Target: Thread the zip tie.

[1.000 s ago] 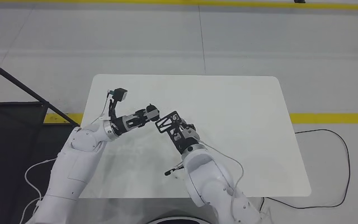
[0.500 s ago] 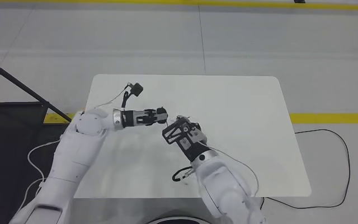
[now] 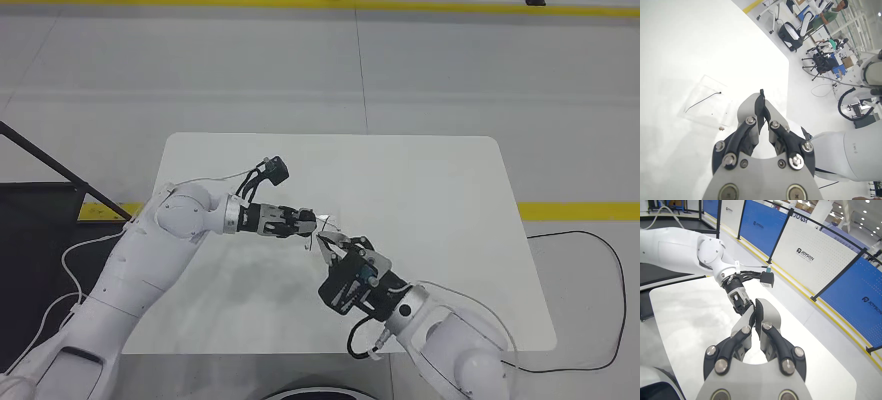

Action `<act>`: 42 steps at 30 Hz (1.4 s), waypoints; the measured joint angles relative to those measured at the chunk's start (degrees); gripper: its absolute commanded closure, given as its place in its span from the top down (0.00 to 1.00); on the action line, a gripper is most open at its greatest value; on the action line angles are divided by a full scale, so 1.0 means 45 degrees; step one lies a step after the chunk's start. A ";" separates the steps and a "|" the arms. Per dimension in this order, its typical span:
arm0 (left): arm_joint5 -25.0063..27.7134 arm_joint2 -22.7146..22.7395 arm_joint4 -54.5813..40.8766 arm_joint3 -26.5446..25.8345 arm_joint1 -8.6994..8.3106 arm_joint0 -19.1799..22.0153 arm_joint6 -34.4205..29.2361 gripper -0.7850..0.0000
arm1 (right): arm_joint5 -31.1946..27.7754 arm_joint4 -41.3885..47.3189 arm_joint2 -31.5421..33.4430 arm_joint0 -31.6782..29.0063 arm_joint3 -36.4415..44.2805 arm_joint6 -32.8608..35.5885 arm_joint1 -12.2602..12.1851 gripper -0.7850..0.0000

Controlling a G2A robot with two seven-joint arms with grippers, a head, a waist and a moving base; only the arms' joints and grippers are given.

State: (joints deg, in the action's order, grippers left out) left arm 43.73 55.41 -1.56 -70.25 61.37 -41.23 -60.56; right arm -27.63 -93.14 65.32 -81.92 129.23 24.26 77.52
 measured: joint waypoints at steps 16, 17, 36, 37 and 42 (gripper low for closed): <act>0.0001 0.0098 0.0032 -0.0601 -0.0111 -0.0018 -0.0004 0.00 | -0.0944 0.0085 0.0127 0.0372 -0.0503 -0.0322 -0.0097 0.00; -0.0042 0.0053 -0.0043 -0.0680 -0.0152 0.0033 -0.0067 0.00 | -0.1262 0.0143 0.0188 0.0458 -0.0568 -0.0350 -0.0125 0.00; 0.0550 -0.2654 -0.0619 -0.1264 -0.1494 0.1533 0.0550 0.00 | -0.5393 0.0780 0.1442 0.1361 -0.0606 -0.1353 -0.0624 0.00; 0.0547 -0.2649 -0.0613 -0.1266 -0.1492 0.1530 0.0547 0.00 | -0.5393 0.0781 0.1442 0.1360 -0.0606 -0.1353 -0.0624 0.00; 0.0545 -0.2648 -0.0611 -0.1267 -0.1491 0.1529 0.0545 0.00 | -0.5311 0.0820 0.1439 0.1342 -0.0650 -0.1398 -0.0624 0.00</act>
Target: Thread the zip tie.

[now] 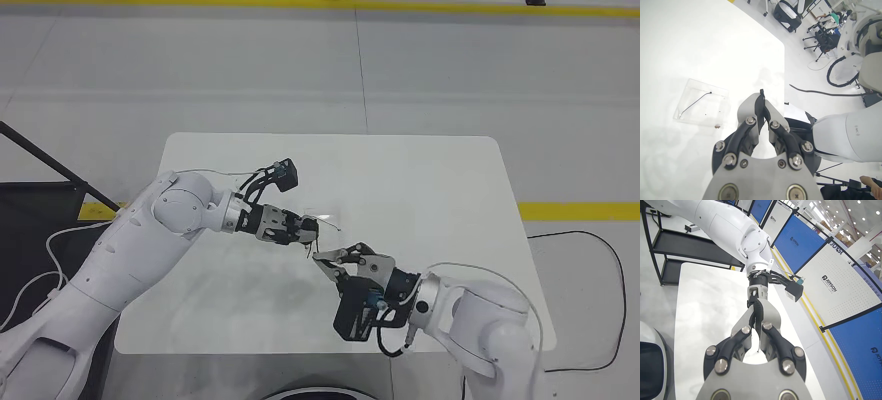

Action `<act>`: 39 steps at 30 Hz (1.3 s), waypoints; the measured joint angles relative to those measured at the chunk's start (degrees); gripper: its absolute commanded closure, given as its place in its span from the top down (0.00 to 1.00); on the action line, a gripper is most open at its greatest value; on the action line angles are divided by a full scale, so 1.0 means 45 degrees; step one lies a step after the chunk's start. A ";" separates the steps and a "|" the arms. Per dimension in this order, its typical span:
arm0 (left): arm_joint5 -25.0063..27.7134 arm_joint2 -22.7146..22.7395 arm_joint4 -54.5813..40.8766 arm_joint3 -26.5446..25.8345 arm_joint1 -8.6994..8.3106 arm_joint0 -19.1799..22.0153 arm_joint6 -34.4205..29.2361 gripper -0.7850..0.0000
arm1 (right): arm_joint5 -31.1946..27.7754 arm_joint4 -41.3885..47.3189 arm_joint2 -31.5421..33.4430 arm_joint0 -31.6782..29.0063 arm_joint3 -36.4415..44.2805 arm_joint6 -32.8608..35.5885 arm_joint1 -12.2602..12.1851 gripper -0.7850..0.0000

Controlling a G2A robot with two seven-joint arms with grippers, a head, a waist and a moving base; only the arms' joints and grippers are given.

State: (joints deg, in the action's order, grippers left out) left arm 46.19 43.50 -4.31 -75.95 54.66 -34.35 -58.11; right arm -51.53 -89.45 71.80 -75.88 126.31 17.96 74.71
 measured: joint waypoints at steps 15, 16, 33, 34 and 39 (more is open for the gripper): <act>0.0000 -0.0001 0.0000 0.0000 0.0000 0.0000 0.0000 0.00 | -0.0425 0.1582 -0.0036 0.0847 -0.1080 0.0218 -0.0213 0.00; 0.0000 -0.0001 0.0000 0.0000 0.0000 0.0000 0.0000 0.00 | -0.0413 0.1671 -0.0039 0.0890 -0.1119 0.0267 -0.0231 0.00; 0.0000 -0.0001 0.0000 0.0000 0.0000 0.0000 0.0000 0.00 | -0.0053 0.2359 -0.0344 0.1585 -0.1747 0.0682 -0.0433 0.00; 0.0000 -0.0001 0.0000 0.0000 0.0000 0.0000 0.0000 0.00 | -0.0037 0.2386 -0.0358 0.1608 -0.1765 0.0713 -0.0449 0.00; 0.0000 -0.0001 0.0000 0.0000 0.0000 0.0000 0.0000 0.00 | 0.0003 0.2536 -0.0365 0.1648 -0.1801 0.0799 -0.0521 0.00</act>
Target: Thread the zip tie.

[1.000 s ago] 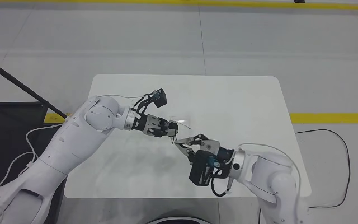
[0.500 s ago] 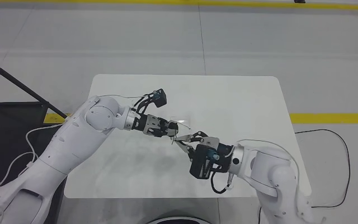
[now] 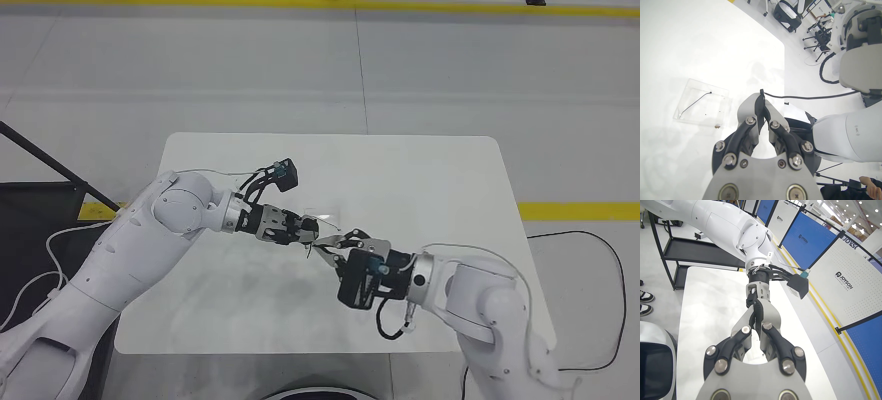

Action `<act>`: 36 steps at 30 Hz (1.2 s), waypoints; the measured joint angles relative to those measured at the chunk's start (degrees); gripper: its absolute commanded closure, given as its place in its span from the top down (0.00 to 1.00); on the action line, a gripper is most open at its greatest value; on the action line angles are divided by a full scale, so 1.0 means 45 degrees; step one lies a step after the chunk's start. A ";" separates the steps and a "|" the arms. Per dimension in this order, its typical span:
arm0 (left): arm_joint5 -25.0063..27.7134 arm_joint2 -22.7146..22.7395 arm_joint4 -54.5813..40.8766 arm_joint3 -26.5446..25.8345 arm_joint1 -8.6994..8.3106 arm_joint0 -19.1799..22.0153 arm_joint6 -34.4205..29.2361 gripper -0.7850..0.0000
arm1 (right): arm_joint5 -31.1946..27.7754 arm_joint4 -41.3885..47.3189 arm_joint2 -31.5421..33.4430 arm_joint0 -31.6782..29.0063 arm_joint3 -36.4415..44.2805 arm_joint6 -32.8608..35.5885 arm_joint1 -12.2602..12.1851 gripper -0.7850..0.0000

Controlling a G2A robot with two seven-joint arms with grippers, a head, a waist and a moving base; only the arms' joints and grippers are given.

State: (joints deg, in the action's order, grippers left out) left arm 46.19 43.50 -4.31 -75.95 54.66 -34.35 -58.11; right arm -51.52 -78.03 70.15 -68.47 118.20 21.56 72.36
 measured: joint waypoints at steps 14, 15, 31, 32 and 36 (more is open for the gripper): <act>0.0000 0.0000 0.0000 0.0000 0.0000 0.0000 0.0000 0.00 | 0.0239 0.0305 0.0061 0.0080 -0.0018 -0.0015 -0.0203 0.00; 0.0000 0.0000 0.0000 0.0000 0.0000 0.0000 0.0000 0.00 | 0.0240 0.0309 0.0058 0.0079 -0.0009 -0.0048 -0.0220 0.00; 0.0000 0.0000 0.0000 0.0000 0.0000 0.0000 0.0000 0.00 | 0.0173 0.0398 -0.0046 0.0091 -0.0041 -0.0274 -0.0442 0.00; 0.0000 0.0000 0.0000 0.0000 0.0000 0.0000 0.0000 0.00 | 0.0183 0.0409 -0.0056 0.0104 -0.0052 -0.0277 -0.0452 0.00; 0.0000 0.0000 0.0000 0.0000 0.0000 0.0000 0.0000 0.00 | 0.0235 0.0467 -0.0119 0.0164 -0.0095 -0.0267 -0.0493 0.00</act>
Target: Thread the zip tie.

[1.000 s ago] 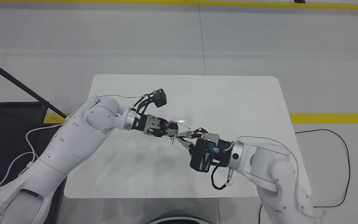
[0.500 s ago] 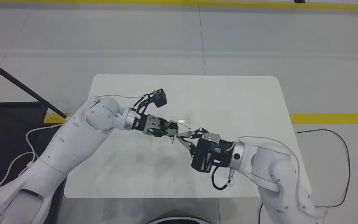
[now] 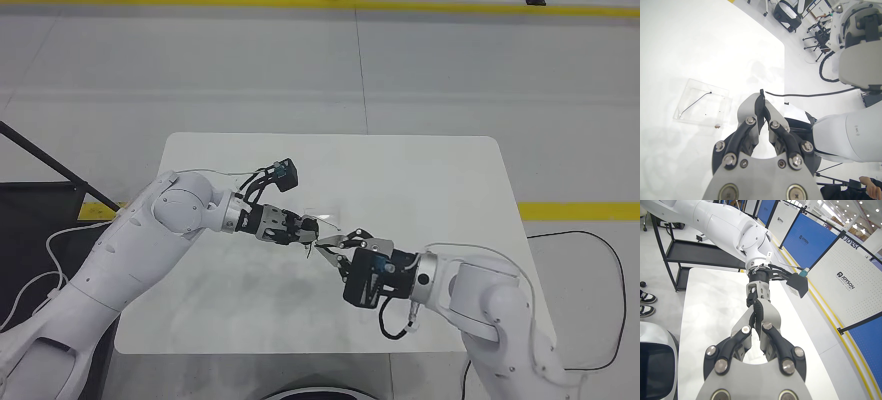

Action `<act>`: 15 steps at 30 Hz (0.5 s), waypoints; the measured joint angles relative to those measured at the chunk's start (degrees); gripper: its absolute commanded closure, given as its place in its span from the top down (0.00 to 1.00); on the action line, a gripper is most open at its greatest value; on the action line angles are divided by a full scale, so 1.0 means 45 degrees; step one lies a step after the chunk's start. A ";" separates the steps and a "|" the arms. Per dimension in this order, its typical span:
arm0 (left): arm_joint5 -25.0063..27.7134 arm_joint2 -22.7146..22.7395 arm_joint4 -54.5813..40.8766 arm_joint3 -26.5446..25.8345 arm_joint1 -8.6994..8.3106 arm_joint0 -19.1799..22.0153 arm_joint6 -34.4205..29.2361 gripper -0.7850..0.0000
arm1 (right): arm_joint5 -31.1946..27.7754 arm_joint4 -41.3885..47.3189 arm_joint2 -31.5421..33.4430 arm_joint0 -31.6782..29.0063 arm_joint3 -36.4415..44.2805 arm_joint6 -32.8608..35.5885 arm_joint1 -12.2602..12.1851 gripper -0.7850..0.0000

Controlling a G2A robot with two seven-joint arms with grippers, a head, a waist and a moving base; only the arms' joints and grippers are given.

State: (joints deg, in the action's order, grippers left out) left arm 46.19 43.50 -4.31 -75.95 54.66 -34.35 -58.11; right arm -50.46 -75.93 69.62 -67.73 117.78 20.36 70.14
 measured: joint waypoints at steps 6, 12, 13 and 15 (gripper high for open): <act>0.0000 0.0000 0.0000 0.0000 0.0000 0.0000 0.0000 0.00 | 0.0054 0.0053 -0.0110 0.0100 -0.0031 0.0008 -0.0061 0.00; 0.0000 0.0000 0.0000 0.0000 0.0000 0.0000 0.0000 0.00 | 0.0164 0.0077 -0.0154 0.0130 -0.0056 -0.0030 -0.0126 0.00; 0.0000 0.0000 0.0000 0.0000 0.0000 0.0000 0.0000 0.00 | 0.0180 0.0090 -0.0161 0.0139 -0.0075 -0.0030 -0.0138 0.00; 0.0000 0.0000 0.0000 0.0000 0.0000 0.0000 0.0000 0.00 | 0.0206 0.0120 -0.0165 0.0161 -0.0100 -0.0033 -0.0157 0.00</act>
State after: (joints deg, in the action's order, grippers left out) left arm 46.19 43.50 -4.31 -75.95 54.66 -34.35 -58.11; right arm -49.53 -75.39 68.87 -67.00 117.33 20.21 69.44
